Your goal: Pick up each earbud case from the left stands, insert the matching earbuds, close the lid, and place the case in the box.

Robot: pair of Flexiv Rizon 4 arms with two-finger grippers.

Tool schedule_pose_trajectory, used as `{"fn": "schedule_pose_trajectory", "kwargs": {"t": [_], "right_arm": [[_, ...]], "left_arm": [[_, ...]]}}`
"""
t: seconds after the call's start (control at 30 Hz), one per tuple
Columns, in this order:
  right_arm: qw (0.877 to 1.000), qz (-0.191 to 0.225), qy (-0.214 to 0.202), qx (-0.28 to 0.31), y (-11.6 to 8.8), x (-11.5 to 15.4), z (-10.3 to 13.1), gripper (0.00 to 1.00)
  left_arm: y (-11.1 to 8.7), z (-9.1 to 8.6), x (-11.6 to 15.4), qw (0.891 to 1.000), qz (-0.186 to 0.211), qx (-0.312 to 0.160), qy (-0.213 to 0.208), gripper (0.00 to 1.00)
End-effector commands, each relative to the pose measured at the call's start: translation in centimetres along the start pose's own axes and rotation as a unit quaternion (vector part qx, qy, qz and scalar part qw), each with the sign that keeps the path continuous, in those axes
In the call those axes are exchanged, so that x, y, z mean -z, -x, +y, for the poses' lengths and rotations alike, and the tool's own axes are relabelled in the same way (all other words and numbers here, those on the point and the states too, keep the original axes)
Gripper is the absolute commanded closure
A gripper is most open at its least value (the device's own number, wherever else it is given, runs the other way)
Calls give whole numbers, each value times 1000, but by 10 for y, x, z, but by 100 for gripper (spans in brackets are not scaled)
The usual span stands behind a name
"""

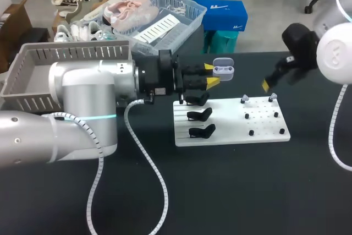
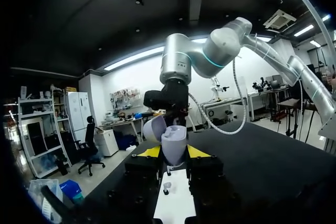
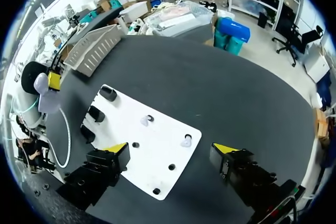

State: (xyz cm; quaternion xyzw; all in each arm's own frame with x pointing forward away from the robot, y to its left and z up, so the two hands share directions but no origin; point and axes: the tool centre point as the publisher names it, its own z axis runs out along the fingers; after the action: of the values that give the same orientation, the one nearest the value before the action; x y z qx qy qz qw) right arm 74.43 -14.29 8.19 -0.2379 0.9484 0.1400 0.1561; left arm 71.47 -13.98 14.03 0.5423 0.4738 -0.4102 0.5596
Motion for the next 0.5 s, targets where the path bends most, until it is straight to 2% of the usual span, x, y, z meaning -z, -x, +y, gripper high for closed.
{"fn": "schedule_pose_trajectory", "kwargs": {"t": [0.03,0.2,0.33,0.5], "right_arm": [[1000,18,-22,-3,3,-5,2,0],[998,47,-39,23,-3,-8,3,0],[993,92,-30,71,-8,-10,5,0],[988,129,-23,85,-16,-17,2,0]], "left_arm": [[0,-1,0,1000,-1,-1,3,100],[0,-1,0,1000,-1,-1,3,100],[0,-1,0,1000,-1,-1,3,100],[0,-1,0,1000,-1,-1,3,100]]}}
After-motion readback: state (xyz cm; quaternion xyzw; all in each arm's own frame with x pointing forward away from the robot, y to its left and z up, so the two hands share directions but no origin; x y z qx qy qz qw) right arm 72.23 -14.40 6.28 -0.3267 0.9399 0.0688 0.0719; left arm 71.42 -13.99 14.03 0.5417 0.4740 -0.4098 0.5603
